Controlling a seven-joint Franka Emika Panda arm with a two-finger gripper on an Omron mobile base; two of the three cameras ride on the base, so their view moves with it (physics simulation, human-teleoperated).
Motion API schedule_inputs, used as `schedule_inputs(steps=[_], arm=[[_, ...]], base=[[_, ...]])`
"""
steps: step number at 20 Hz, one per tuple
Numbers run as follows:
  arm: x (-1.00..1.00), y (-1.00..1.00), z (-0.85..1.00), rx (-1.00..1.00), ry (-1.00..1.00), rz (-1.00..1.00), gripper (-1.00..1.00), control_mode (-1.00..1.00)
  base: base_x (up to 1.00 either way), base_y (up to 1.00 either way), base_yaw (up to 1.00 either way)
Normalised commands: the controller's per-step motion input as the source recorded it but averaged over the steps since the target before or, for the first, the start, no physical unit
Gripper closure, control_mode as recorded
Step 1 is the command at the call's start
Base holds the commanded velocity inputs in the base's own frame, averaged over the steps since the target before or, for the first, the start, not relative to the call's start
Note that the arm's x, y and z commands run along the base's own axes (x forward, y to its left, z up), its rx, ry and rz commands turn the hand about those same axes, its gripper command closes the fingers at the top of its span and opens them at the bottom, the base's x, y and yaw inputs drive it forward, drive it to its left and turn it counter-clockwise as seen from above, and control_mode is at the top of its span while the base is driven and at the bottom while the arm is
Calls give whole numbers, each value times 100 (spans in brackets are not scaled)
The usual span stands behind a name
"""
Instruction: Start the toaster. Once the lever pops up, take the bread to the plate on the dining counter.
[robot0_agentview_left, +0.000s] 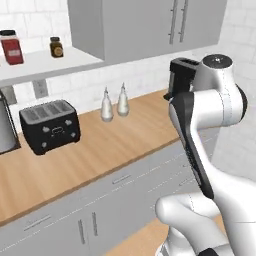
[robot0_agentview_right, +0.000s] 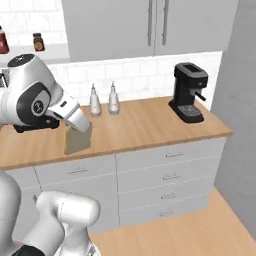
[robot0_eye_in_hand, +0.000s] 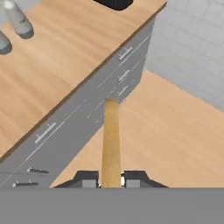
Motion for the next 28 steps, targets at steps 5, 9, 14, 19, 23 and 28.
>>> schedule_inputs(steps=[5,9,14,19,23,28], arm=[[0,0,0,0,0,0,100,100],[0,0,0,0,0,0,100,100],[0,0,0,0,0,0,100,100],[0,0,0,0,0,0,100,100],[0,0,0,0,0,0,100,100],[0,0,0,0,0,0,100,100]], base=[[0,-52,-81],[0,-54,-81],[10,-52,-72],[47,-26,-62],[80,-3,-53],[87,0,-51]])
